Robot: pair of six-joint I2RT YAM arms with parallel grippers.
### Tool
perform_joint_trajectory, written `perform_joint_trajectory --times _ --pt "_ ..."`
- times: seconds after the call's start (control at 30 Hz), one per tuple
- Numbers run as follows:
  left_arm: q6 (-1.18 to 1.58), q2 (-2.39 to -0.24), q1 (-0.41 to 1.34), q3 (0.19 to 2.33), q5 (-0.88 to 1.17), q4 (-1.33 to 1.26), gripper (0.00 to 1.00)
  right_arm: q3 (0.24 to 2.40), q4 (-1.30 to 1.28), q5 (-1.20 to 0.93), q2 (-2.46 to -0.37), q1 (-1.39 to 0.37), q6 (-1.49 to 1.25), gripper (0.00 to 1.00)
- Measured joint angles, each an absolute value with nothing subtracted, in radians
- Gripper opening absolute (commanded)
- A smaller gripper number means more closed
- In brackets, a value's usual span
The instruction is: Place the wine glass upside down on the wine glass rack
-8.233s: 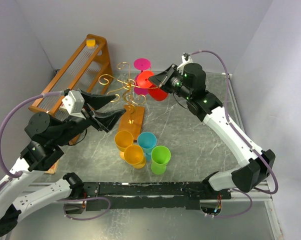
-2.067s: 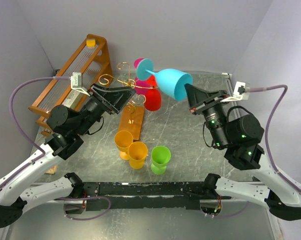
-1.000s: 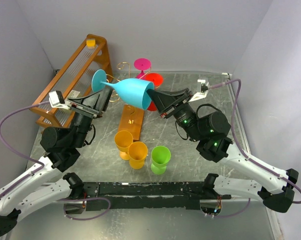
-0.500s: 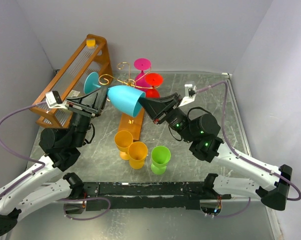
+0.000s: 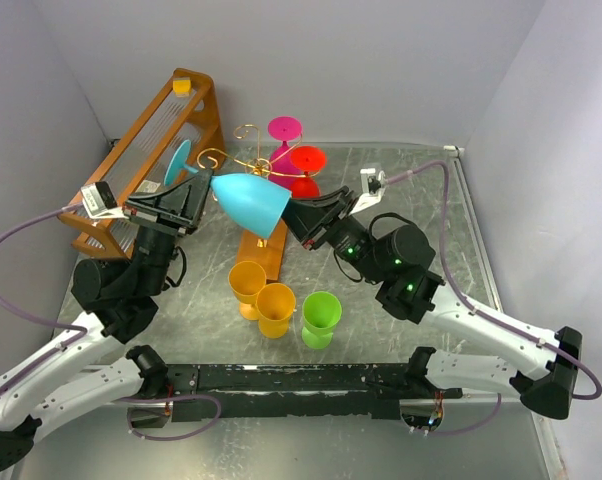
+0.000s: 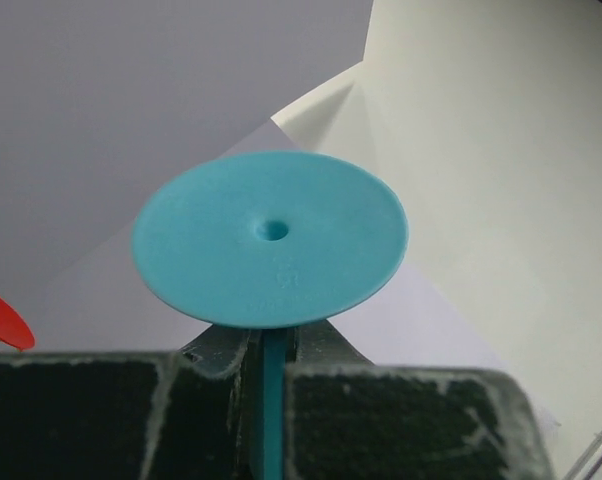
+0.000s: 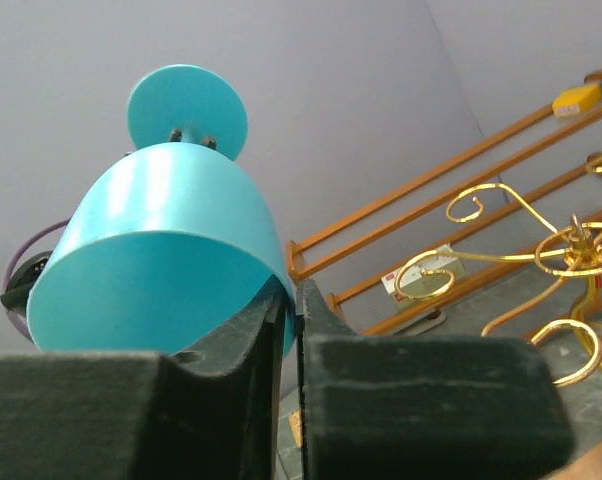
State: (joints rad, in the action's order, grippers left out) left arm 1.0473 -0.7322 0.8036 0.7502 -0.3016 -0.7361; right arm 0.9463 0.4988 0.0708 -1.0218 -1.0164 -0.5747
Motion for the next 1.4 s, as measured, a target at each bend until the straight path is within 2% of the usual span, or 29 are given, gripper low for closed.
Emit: perform_joint_trajectory --times 0.07,0.17,0.23,0.53,0.77,1.07,1.4 --pt "1.021 -0.733 0.804 0.756 -0.301 -0.733 0.07 0.955 0.48 0.084 -1.025 -1.016 -0.57 0.38" --pt "0.95 -0.734 0.801 0.768 -0.327 -0.726 0.07 0.966 0.424 0.124 -1.023 -1.017 -0.572 0.62" --pt "0.889 -0.735 0.8 0.787 -0.347 -0.701 0.07 0.989 0.372 0.166 -1.023 -1.017 -0.58 0.69" --pt "0.58 -0.779 0.8 1.007 -0.427 -0.434 0.07 1.174 0.059 0.447 -1.008 -1.016 -0.595 0.72" --pt "0.319 -0.793 0.8 1.067 -0.411 -0.295 0.07 1.325 -0.049 0.533 -1.051 -1.016 -0.577 0.72" --pt "0.096 -0.852 0.8 1.113 -0.299 -0.165 0.07 1.487 -0.042 0.423 -1.174 -1.016 -0.563 0.72" --pt "-0.031 -0.833 0.8 1.1 -0.209 -0.113 0.07 1.596 0.017 0.242 -1.319 -1.016 -0.701 0.65"
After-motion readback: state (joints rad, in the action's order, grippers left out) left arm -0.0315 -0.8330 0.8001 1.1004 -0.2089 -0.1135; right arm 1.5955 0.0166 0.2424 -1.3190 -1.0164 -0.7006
